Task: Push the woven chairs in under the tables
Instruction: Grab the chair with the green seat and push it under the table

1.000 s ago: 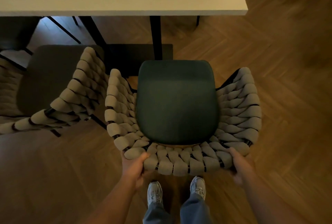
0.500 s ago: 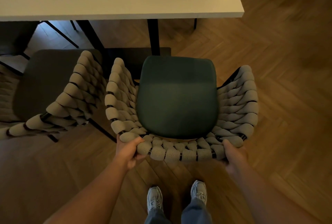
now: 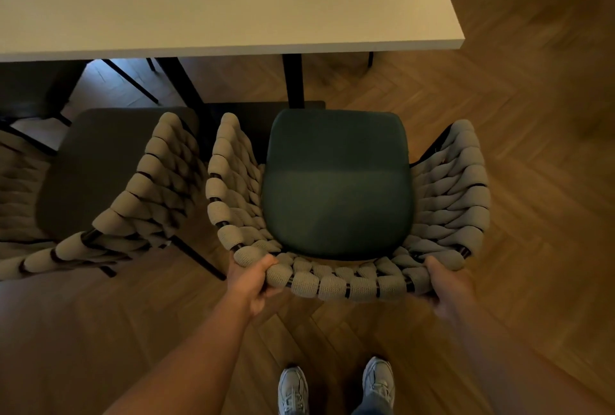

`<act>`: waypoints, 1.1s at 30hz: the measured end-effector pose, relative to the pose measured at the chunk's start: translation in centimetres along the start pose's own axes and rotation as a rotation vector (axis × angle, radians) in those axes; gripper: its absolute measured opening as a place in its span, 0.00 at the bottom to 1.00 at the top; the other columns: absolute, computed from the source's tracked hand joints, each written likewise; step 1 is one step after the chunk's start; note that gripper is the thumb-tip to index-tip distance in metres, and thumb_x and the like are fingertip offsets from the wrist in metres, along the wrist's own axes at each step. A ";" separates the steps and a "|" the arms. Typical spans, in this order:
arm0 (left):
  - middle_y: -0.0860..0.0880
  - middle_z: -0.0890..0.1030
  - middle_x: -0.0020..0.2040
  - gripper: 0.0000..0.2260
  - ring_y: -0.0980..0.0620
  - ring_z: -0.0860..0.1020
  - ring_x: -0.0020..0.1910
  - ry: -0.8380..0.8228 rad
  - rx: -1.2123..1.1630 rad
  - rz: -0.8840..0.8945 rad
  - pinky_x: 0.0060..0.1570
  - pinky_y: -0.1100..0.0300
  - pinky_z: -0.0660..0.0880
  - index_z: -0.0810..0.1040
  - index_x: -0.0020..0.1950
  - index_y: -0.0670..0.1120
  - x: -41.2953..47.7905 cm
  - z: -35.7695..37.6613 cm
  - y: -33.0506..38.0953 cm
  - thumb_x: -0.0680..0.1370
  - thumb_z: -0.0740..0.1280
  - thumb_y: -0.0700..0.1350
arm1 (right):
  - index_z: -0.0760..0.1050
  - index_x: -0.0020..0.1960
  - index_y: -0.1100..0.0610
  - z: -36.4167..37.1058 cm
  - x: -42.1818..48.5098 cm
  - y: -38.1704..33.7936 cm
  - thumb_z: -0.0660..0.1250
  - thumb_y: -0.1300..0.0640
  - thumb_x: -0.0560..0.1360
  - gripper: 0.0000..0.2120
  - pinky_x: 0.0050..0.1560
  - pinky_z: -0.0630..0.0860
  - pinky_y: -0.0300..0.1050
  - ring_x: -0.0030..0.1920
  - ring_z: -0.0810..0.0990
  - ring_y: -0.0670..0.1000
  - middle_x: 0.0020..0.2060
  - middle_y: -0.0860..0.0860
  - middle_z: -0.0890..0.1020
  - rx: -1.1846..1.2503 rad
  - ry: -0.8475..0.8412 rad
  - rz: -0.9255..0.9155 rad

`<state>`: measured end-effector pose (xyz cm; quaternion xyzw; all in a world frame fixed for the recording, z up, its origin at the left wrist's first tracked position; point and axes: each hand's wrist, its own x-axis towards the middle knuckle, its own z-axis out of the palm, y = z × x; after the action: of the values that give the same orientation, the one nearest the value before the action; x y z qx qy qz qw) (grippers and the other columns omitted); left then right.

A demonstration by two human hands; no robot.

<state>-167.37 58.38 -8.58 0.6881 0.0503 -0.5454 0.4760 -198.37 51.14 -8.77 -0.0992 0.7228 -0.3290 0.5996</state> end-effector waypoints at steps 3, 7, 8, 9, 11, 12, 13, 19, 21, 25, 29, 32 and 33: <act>0.41 0.77 0.59 0.28 0.39 0.81 0.51 0.007 -0.018 -0.018 0.34 0.43 0.83 0.67 0.66 0.55 0.1 0.6 0.0 0.74 0.71 0.32 | 0.67 0.68 0.54 0.2 0.5 -0.9 0.65 0.63 0.80 0.18 0.49 0.80 0.64 0.49 0.81 0.63 0.50 0.57 0.77 -0.011 0.000 -0.013; 0.40 0.77 0.59 0.27 0.40 0.82 0.50 0.002 -0.023 -0.024 0.37 0.41 0.83 0.68 0.67 0.53 0.1 1.3 0.1 0.74 0.71 0.32 | 0.66 0.70 0.55 0.3 1.0 -1.8 0.66 0.62 0.80 0.20 0.50 0.80 0.63 0.53 0.80 0.65 0.55 0.60 0.77 -0.020 0.007 -0.007; 0.40 0.77 0.59 0.27 0.40 0.82 0.50 0.006 -0.027 -0.026 0.39 0.40 0.82 0.67 0.67 0.52 0.1 1.4 0.2 0.74 0.71 0.32 | 0.66 0.71 0.55 0.3 1.0 -1.9 0.65 0.62 0.80 0.20 0.50 0.80 0.62 0.53 0.80 0.65 0.55 0.60 0.77 -0.020 0.002 -0.002; 0.40 0.77 0.59 0.28 0.40 0.82 0.50 0.011 -0.031 -0.026 0.39 0.40 0.82 0.67 0.68 0.52 0.1 1.5 0.2 0.74 0.71 0.32 | 0.66 0.71 0.55 0.4 1.0 -1.9 0.65 0.61 0.80 0.21 0.49 0.80 0.62 0.53 0.80 0.64 0.56 0.60 0.77 -0.024 -0.003 0.001; 0.41 0.77 0.59 0.29 0.39 0.81 0.51 0.014 -0.041 -0.025 0.37 0.41 0.82 0.66 0.69 0.52 0.1 1.6 0.4 0.74 0.70 0.31 | 0.66 0.71 0.55 0.5 0.9 -2.0 0.65 0.61 0.81 0.21 0.46 0.80 0.60 0.48 0.80 0.62 0.52 0.58 0.78 -0.035 -0.014 0.005; 0.41 0.76 0.59 0.29 0.39 0.81 0.51 0.014 -0.044 -0.025 0.36 0.41 0.82 0.66 0.69 0.53 0.1 1.6 0.4 0.75 0.70 0.31 | 0.66 0.71 0.55 0.5 0.9 -2.1 0.65 0.61 0.81 0.20 0.43 0.79 0.59 0.46 0.80 0.60 0.49 0.57 0.77 -0.035 -0.018 0.006; 0.41 0.76 0.58 0.28 0.39 0.81 0.50 0.017 -0.041 -0.023 0.34 0.42 0.82 0.66 0.68 0.53 0.1 1.6 0.5 0.75 0.69 0.31 | 0.66 0.71 0.55 0.5 0.9 -2.1 0.65 0.61 0.80 0.20 0.41 0.79 0.58 0.45 0.80 0.59 0.48 0.56 0.77 -0.035 -0.021 0.007; 0.40 0.75 0.61 0.31 0.40 0.81 0.49 0.044 -0.030 -0.029 0.33 0.44 0.82 0.64 0.72 0.53 -0.4 1.1 0.3 0.75 0.69 0.31 | 0.67 0.70 0.55 0.5 0.6 -1.9 0.65 0.62 0.80 0.19 0.47 0.79 0.61 0.45 0.80 0.59 0.48 0.56 0.77 -0.056 -0.042 0.002; 0.40 0.76 0.61 0.30 0.40 0.81 0.51 0.040 -0.037 -0.033 0.35 0.43 0.83 0.64 0.72 0.53 -0.6 0.8 0.4 0.75 0.69 0.31 | 0.67 0.68 0.55 0.8 0.3 -1.9 0.65 0.62 0.80 0.18 0.44 0.80 0.60 0.45 0.80 0.59 0.49 0.57 0.77 -0.068 -0.042 -0.003; 0.40 0.77 0.61 0.28 0.39 0.81 0.52 0.030 -0.033 -0.038 0.35 0.43 0.83 0.66 0.69 0.52 -0.4 0.5 0.5 0.75 0.69 0.31 | 0.67 0.67 0.54 1.0 0.1 -1.8 0.65 0.63 0.80 0.17 0.36 0.79 0.57 0.44 0.80 0.59 0.47 0.56 0.77 -0.079 -0.036 -0.002; 0.40 0.76 0.62 0.29 0.40 0.81 0.52 0.027 0.003 -0.016 0.42 0.39 0.82 0.66 0.70 0.52 -0.1 0.2 0.5 0.75 0.70 0.32 | 0.69 0.63 0.53 0.9 0.2 -1.6 0.66 0.62 0.80 0.13 0.33 0.80 0.55 0.44 0.81 0.59 0.47 0.55 0.78 -0.089 -0.036 0.006; 0.40 0.75 0.63 0.30 0.38 0.80 0.56 0.024 0.001 -0.029 0.46 0.37 0.81 0.65 0.72 0.52 0.2 -0.2 0.5 0.75 0.69 0.32 | 0.68 0.61 0.52 1.0 0.1 -1.2 0.66 0.61 0.80 0.13 0.31 0.81 0.53 0.44 0.81 0.59 0.46 0.55 0.77 -0.096 -0.037 0.018; 0.41 0.75 0.62 0.30 0.38 0.80 0.56 0.025 0.001 -0.031 0.45 0.38 0.81 0.65 0.71 0.53 0.2 -0.3 0.5 0.75 0.69 0.32 | 0.68 0.61 0.52 1.0 0.0 -1.0 0.66 0.61 0.80 0.13 0.30 0.81 0.53 0.45 0.81 0.59 0.47 0.56 0.77 -0.099 -0.039 0.015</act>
<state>-166.81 58.28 -8.46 0.6942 0.0665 -0.5441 0.4664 -197.68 49.95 -8.25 -0.1295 0.7271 -0.2865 0.6103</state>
